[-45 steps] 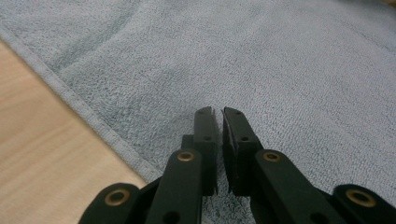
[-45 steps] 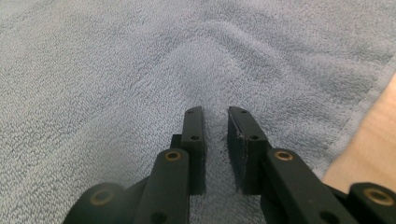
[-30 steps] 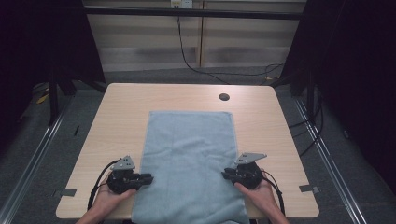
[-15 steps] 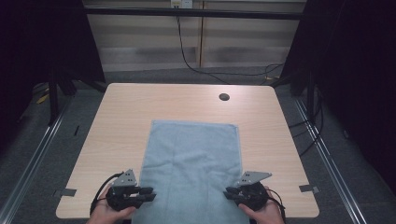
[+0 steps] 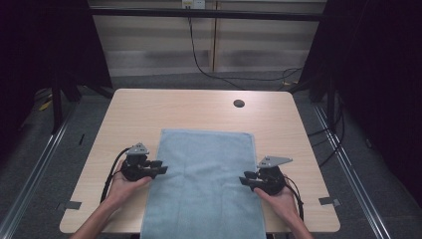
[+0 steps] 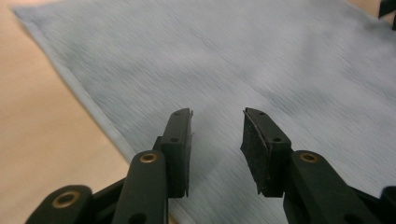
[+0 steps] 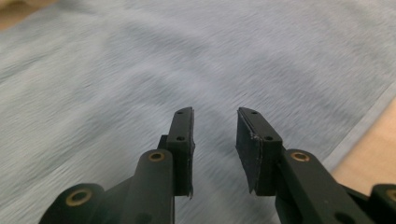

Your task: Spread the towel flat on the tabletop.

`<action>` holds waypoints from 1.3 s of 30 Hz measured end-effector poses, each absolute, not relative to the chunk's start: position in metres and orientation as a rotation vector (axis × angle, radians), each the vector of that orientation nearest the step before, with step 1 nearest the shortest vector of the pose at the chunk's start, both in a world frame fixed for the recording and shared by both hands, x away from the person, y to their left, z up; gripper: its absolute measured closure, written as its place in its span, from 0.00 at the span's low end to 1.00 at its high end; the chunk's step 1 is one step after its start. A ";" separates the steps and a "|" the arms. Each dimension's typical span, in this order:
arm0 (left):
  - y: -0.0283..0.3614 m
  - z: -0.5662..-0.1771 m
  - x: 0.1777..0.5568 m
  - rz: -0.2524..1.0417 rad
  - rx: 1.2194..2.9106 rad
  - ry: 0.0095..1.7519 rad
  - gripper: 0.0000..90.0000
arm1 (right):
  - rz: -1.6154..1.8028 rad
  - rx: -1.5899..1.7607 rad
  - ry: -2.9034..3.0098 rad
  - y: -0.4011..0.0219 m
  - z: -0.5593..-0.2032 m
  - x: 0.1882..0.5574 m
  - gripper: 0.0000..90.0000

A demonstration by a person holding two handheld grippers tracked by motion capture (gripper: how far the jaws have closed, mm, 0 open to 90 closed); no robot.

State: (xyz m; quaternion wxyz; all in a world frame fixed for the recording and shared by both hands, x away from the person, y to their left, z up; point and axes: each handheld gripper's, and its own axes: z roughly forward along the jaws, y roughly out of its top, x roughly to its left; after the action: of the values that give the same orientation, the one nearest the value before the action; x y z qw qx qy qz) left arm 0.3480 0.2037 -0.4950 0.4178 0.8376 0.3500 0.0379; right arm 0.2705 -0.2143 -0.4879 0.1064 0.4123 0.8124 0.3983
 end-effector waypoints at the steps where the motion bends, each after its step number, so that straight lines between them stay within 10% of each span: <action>1: 0.202 -0.498 0.351 0.133 2.126 0.876 0.69 | 1.175 1.218 2.390 -0.213 -0.489 0.276 0.75; 15: 0.202 -0.503 0.350 0.131 2.148 0.832 0.71 | 1.178 1.312 2.296 -0.218 -0.491 0.341 0.69; 39: 0.215 -0.503 0.290 0.020 2.149 0.737 0.66 | 1.159 1.282 2.399 -0.224 -0.491 0.298 0.59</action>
State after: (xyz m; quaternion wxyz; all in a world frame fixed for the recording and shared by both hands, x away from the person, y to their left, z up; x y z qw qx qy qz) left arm 0.2904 0.2146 -0.5026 0.4213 0.8579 0.2941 0.0081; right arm 0.2978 -0.2243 -0.4913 0.0924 0.4318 0.8078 0.3904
